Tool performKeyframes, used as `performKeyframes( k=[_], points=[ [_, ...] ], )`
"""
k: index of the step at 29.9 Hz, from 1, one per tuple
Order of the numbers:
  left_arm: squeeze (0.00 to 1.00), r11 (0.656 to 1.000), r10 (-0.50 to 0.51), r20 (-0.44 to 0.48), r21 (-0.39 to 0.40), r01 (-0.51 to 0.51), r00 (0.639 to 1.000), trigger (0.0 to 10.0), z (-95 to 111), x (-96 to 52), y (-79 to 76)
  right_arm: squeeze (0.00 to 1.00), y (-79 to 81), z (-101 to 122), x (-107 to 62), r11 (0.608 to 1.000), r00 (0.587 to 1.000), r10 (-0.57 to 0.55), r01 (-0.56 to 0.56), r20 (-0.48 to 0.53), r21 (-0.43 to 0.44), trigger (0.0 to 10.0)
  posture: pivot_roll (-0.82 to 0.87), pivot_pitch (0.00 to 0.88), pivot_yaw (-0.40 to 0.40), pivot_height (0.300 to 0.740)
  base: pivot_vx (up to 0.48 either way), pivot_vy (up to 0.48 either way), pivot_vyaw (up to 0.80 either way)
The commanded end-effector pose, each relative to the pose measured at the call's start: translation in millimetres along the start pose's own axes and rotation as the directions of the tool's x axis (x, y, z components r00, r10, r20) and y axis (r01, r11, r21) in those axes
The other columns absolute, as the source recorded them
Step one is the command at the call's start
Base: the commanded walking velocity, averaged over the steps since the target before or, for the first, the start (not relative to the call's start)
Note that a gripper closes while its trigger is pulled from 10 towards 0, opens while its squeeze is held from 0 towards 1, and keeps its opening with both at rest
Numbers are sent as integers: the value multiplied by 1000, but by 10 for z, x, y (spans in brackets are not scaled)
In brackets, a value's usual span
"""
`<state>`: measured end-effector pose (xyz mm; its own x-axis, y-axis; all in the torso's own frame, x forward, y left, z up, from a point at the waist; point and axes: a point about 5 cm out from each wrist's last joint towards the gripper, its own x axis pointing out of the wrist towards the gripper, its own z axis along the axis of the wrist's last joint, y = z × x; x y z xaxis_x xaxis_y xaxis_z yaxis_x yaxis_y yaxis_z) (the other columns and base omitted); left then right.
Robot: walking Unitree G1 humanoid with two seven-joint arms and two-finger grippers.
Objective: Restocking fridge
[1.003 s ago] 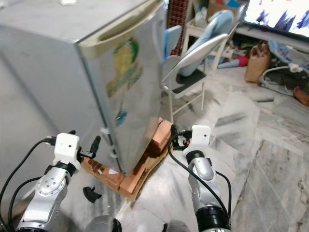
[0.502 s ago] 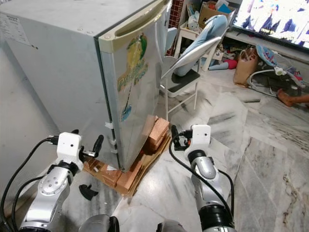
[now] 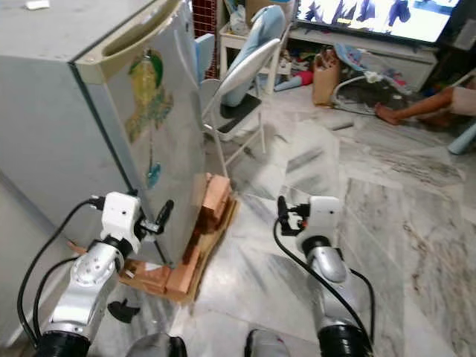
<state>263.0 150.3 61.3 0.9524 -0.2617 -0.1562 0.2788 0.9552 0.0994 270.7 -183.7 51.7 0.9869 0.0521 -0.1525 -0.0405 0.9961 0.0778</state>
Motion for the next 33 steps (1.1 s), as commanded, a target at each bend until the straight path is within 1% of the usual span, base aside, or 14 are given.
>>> performKeyframes(
  k=[1, 9, 13, 14, 17, 18, 20, 24, 25, 26, 28, 29, 31, 33],
  points=[
    [0, 1000, 10, -10, 4, -10, 1000, 10000, -23, -8, 45, 0, 54, 38, 10, 1000, 1000, 2, -2, 10, 16, 10000, -45, 37, -11, 740, 0, 480, 0],
    [0, 1000, -14, -8, -3, 14, 1000, 10000, -39, -25, -18, 0, 79, 33, 11, 1000, 1000, 6, -6, 0, 16, 10000, -42, 41, -13, 740, 0, 405, 0],
    [0, 999, -43, 4, 7, 43, 999, 10000, -24, -26, -54, 0, 74, 33, 13, 1000, 1000, 4, -4, -2, 14, 10000, -41, 40, -16, 740, 0, 0, -728],
    [0, 998, -59, 6, -8, 59, 998, 10000, -21, -28, -71, 0, 73, 34, 12, 1000, 1000, 3, -3, -2, 14, 10000, -41, 40, -17, 740, 0, 0, -775],
    [0, 997, -76, 9, -5, 76, 997, 10000, -15, -34, -90, 0, 72, 36, 11, 1000, 1000, 2, -2, -6, 10, 10000, -41, 40, -17, 740, 0, 0, -783],
    [0, 995, -99, 16, -28, 99, 995, 10000, -10, -47, -115, 0, 71, 43, 11, 1000, 1000, 2, -2, -2, 11, 10000, -44, 42, -17, 740, 0, 0, -800],
    [0, 995, -99, 21, -24, 99, 995, 10000, -5, -51, -125, 0, 64, 48, 9, 1000, 1000, 1, -1, 0, 11, 10000, -43, 41, -18, 740, 0, 0, -678],
    [0, 996, -88, 20, -21, 88, 996, 10000, 3, -17, -127, 0, 64, 53, 7, 1000, 1000, 1, -1, 2, 10, 10000, -44, 41, -24, 740, 0, 0, 0],
    [0, 996, -82, 20, -19, 83, 996, 10000, 6, 1, -119, 0, 73, 56, 5, 1000, 1000, 11, -11, 1, -4, 10000, -46, 41, -27, 740, 0, 0, 0],
    [0, 997, -77, 18, -19, 77, 997, 10000, 8, 31, -107, 0, 102, 64, -5, 998, 999, 42, -42, 5, -47, 10000, -46, 41, -27, 740, 0, 0, 0],
    [0, 997, -76, 15, -20, 76, 997, 10000, 0, 59, -95, 0, 144, 73, -24, 992, 996, 86, -84, 13, -96, 10000, -46, 41, -27, 740, 0, 0, 0],
    [0, 998, -61, 13, -12, 62, 998, 10000, -1, 91, -61, 0, 155, 67, -56, 989, 995, 102, -101, 8, -106, 10000, -62, 45, -30, 740, 0, 0, 0],
    [0, 1000, -24, 10, -12, 24, 1000, 10000, 6, 131, 2, 0, 129, 66, -89, 991, 995, 96, -95, 5, -97, 10000, -74, 48, -32, 740, 0, 0, 0],
    [0, 998, 52, 10, -19, -52, 999, 10000, 32, 201, 115, 0, 65, 63, -142, 992, 997, 83, -83, -1, -100, 10000, -89, 51, -34, 740, 0, 0, 0]
  ],
)
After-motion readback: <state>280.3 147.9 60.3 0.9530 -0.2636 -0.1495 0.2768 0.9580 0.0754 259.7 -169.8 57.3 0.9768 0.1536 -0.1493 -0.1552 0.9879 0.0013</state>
